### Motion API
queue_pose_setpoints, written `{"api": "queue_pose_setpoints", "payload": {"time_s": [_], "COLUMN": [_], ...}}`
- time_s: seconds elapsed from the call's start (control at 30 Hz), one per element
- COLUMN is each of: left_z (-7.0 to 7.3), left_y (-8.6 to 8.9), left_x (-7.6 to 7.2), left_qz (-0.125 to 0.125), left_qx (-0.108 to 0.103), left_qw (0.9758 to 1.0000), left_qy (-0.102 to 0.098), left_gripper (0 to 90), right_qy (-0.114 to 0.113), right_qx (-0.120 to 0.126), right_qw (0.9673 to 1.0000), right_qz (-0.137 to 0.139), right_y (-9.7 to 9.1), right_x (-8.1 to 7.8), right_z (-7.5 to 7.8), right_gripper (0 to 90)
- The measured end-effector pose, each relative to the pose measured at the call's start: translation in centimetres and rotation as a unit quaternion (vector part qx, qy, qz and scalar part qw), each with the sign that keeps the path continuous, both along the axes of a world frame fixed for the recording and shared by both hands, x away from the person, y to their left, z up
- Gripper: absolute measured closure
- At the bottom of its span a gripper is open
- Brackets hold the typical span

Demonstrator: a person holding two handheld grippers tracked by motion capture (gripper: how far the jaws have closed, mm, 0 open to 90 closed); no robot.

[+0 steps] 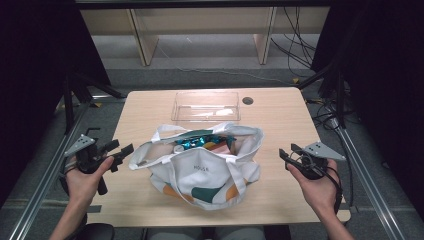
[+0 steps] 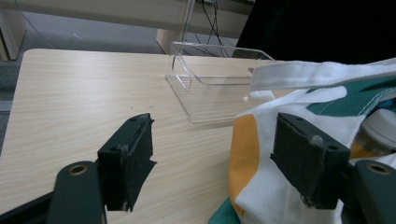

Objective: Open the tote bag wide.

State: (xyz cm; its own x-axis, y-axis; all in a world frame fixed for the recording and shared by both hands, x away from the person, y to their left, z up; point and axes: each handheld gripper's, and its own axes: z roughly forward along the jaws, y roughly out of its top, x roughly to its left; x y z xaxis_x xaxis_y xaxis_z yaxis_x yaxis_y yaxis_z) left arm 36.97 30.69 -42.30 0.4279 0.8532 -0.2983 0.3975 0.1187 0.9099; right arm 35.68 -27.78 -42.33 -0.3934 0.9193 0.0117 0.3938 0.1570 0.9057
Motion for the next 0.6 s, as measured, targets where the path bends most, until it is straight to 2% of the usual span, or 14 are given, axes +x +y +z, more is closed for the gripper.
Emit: {"api": "queue_pose_setpoints", "payload": {"time_s": [0.03,0.07,0.1,0.2,0.23,0.27,0.3,0.37,0.4,0.43,0.47,0.5,0.53,0.6], "left_z": [0.1,0.3,0.4,1.0,1.2,1.5,1.8,2.4,2.8,3.1,3.5,3.8,4.1,4.5], "left_y": [0.0,0.0,0.1,0.2,0.2,0.2,0.1,-0.1,-0.3,-0.5,-0.6,-0.8,-1.0,-1.3], "left_x": [0.0,0.0,-0.1,-0.3,-0.5,-0.6,-0.8,-1.2,-1.4,-1.6,-1.7,-1.8,-2.0,-2.2], "left_qz": [0.001,0.003,0.003,0.005,0.006,0.009,0.011,0.009,0.004,-0.001,-0.005,-0.010,-0.013,-0.023], "left_qx": [0.001,0.000,-0.001,-0.004,-0.003,-0.002,-0.005,-0.007,-0.013,-0.012,-0.010,-0.011,-0.010,-0.014], "left_qw": [1.0000,1.0000,1.0000,0.9998,0.9999,0.9999,0.9998,0.9996,0.9991,0.9988,0.9985,0.9982,0.9979,0.9973], "left_qy": [-0.004,-0.004,-0.007,-0.016,-0.015,-0.014,-0.017,-0.027,-0.040,-0.048,-0.054,-0.058,-0.063,-0.068], "left_gripper": [27.9,27.9,27.9,27.9,27.7,27.6,27.6,27.6,27.7,28.1,28.6,28.6,28.7,29.3], "right_qy": [0.000,0.010,-0.001,0.004,-0.008,-0.010,0.007,0.004,0.000,-0.004,0.005,-0.002,0.001,0.002], "right_qx": [0.000,0.007,0.003,0.003,0.005,0.001,0.011,0.013,0.014,0.000,0.005,-0.002,0.005,0.001], "right_qw": [1.0000,0.9999,1.0000,1.0000,1.0000,0.9999,0.9999,0.9999,0.9999,0.9999,0.9999,0.9999,0.9999,0.9999], "right_qz": [0.000,-0.003,0.001,0.002,-0.003,0.002,0.000,0.000,0.005,0.011,0.007,0.013,0.012,0.012], "right_y": [0.0,0.1,0.0,-0.2,-0.2,-0.3,-0.1,0.1,0.2,0.1,0.3,0.2,0.3,0.4], "right_x": [0.0,-0.2,-0.2,-0.3,-0.1,0.0,-0.1,0.0,0.2,0.3,0.2,0.4,0.4,0.3], "right_z": [0.0,0.1,0.1,0.2,0.0,0.0,0.1,0.1,0.0,0.1,0.1,0.1,0.1,0.1], "right_gripper": [52.3,52.6,52.6,53.3,53.9,54.0,54.2,54.5,54.6,54.7,54.8,54.8,54.9,55.0]}}
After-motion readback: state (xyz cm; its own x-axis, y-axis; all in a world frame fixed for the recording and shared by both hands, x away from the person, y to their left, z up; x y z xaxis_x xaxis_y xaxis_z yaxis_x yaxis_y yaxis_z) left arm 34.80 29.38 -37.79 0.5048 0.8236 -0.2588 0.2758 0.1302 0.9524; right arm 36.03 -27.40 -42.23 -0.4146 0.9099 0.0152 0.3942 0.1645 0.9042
